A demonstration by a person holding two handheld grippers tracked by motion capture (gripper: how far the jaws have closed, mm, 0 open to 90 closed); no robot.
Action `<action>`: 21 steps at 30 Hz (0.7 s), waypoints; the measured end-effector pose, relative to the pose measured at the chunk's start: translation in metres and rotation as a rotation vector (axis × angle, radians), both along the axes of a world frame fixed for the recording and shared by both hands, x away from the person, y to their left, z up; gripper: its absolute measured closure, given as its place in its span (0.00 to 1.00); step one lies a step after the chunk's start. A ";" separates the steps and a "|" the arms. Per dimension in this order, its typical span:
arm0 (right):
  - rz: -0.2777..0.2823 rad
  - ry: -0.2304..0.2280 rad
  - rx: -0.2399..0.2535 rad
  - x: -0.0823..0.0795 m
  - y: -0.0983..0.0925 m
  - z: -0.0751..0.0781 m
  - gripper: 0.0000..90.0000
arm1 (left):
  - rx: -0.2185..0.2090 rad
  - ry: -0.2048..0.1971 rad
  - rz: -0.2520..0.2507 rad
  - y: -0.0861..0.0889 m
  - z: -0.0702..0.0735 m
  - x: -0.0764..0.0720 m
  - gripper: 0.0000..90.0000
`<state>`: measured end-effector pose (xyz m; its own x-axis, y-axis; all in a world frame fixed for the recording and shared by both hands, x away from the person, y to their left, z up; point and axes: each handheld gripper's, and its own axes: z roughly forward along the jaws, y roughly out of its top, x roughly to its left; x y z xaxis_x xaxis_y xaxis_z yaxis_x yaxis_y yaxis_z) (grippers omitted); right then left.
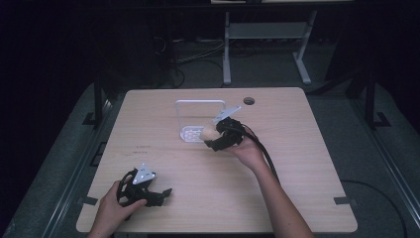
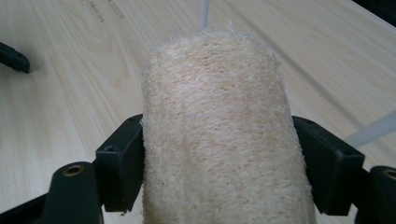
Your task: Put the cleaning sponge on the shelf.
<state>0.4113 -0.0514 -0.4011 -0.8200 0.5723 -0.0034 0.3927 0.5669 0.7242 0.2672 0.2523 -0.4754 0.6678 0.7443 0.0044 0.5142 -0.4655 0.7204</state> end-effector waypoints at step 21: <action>0.001 0.014 -0.018 0.019 0.025 -0.010 0.27 | 0.002 0.000 0.000 0.000 0.000 0.000 0.13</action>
<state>0.4301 -0.0267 -0.4111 -0.8206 0.5715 -0.0023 0.4021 0.5801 0.7084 0.2672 0.2523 -0.4753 0.6679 0.7442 0.0058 0.5139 -0.4668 0.7198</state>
